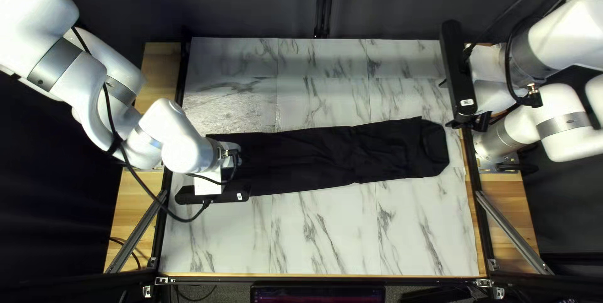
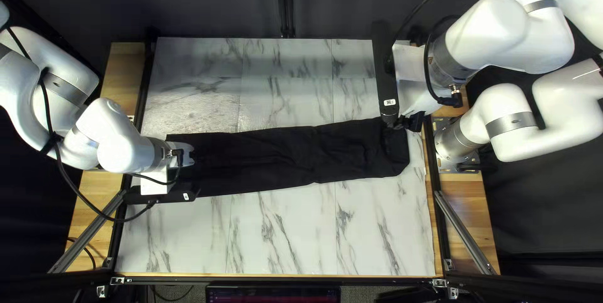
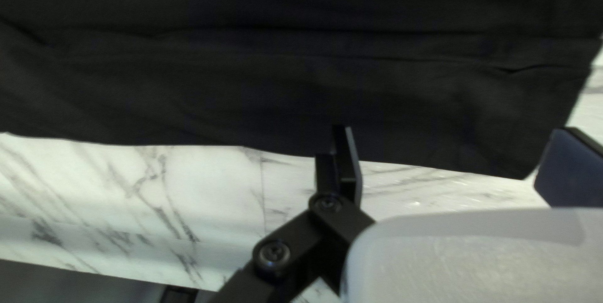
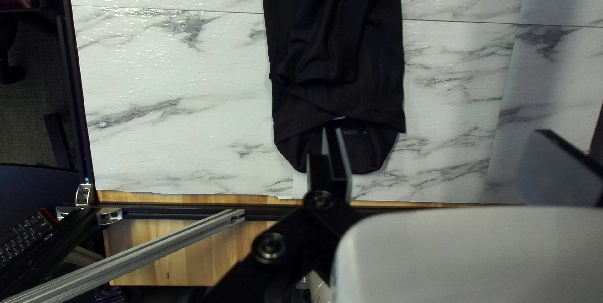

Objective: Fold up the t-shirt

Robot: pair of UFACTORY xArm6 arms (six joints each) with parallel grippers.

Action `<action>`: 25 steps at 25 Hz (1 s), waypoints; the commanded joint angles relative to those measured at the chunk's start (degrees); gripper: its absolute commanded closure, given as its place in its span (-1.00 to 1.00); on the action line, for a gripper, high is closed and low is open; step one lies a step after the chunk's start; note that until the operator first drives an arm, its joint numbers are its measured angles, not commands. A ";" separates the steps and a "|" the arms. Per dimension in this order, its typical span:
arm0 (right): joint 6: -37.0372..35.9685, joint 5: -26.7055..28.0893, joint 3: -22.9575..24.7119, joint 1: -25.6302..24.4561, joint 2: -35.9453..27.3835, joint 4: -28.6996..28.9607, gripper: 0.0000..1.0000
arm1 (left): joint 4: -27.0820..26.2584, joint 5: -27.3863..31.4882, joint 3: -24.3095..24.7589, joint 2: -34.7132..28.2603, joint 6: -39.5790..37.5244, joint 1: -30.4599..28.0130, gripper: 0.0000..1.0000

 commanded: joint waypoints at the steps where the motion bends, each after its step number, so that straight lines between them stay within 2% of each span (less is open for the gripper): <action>1: 0.00 0.00 0.00 0.00 0.00 0.00 -1.00 | -0.92 -0.01 0.20 -0.29 0.92 0.19 -1.00; 7: 0.00 0.00 0.00 0.00 0.00 0.00 -1.00 | -8.16 8.30 -2.48 -3.89 8.67 0.64 -1.00; 9: 0.00 0.00 0.00 0.00 0.00 0.00 -1.00 | -9.95 6.92 -0.65 -5.47 10.51 1.39 -1.00; 13: 0.00 0.00 0.00 0.00 0.00 0.00 -1.00 | -14.76 -0.74 6.51 -10.13 14.10 3.27 -1.00; 16: 0.00 0.00 0.00 0.00 0.00 0.00 -1.00 | -15.70 -5.22 9.12 -10.41 13.87 3.30 -1.00; 18: 0.00 0.00 0.00 0.00 0.00 0.00 -1.00 | -16.31 -10.01 10.22 -7.95 14.09 3.50 -1.00; 22: 0.00 0.00 0.00 0.00 0.00 0.00 -1.00 | -16.86 -15.74 11.85 -4.94 13.87 3.41 -1.00; 25: 0.00 0.00 0.00 0.00 0.00 0.00 -1.00 | -14.42 -19.34 14.01 -4.16 10.75 2.08 -1.00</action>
